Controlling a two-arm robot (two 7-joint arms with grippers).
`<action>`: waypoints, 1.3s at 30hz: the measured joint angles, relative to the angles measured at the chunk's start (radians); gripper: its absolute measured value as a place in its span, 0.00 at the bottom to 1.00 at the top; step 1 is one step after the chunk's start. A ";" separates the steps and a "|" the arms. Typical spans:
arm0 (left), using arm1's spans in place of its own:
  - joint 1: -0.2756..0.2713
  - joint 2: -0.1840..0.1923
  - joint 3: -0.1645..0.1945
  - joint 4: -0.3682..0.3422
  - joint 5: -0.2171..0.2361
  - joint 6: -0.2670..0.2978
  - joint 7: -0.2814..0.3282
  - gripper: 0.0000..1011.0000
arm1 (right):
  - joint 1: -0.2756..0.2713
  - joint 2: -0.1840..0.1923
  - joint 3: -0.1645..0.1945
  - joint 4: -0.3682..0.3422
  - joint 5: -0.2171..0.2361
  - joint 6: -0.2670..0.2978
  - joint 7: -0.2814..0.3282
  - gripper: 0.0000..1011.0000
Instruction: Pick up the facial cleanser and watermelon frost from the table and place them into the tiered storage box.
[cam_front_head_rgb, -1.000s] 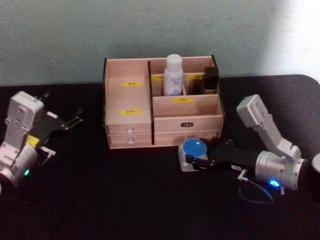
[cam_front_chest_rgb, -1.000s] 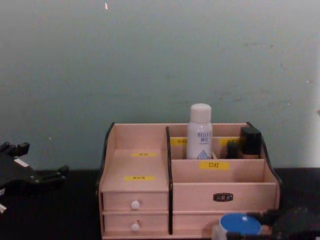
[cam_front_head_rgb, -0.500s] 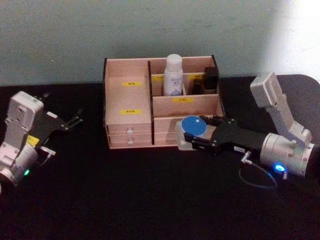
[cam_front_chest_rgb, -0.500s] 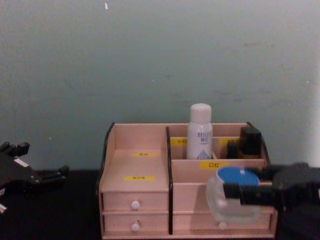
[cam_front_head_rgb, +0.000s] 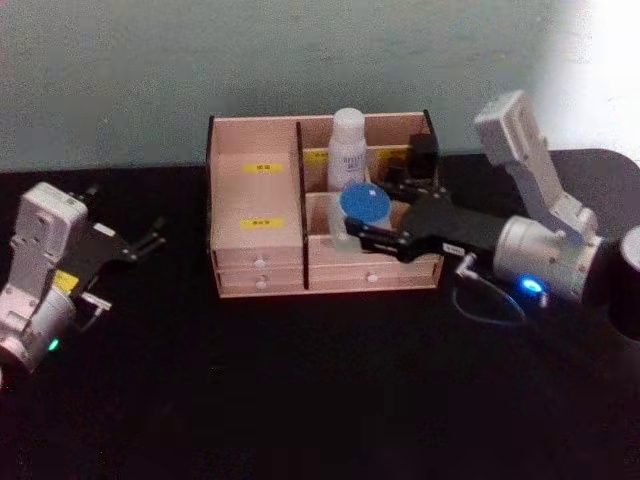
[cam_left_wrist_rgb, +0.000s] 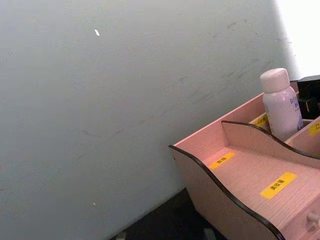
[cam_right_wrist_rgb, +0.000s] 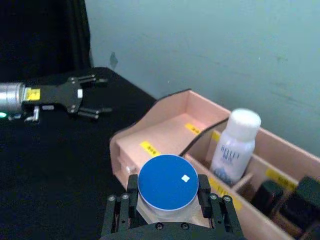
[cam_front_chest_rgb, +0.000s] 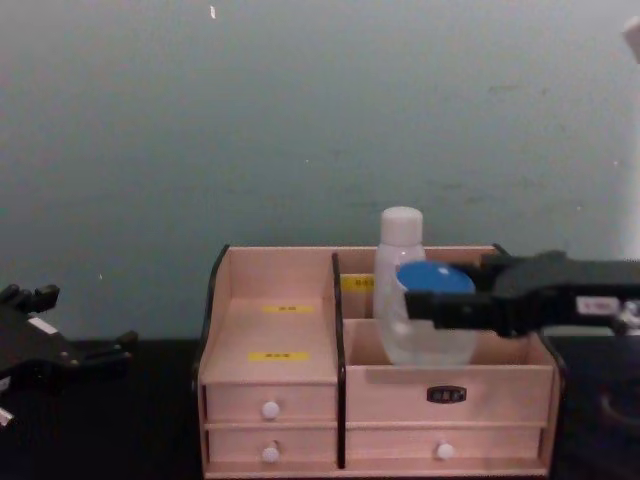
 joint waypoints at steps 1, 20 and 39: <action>0.000 0.000 0.000 0.000 0.000 0.000 0.000 0.99 | 0.020 -0.013 -0.007 0.016 -0.006 0.000 0.000 0.70; 0.000 0.000 0.000 0.000 0.000 0.000 0.000 0.99 | 0.240 -0.181 -0.084 0.267 -0.050 -0.016 0.027 0.70; 0.000 0.000 0.000 0.000 0.000 0.000 0.000 0.99 | 0.368 -0.319 -0.127 0.491 -0.086 -0.044 0.049 0.70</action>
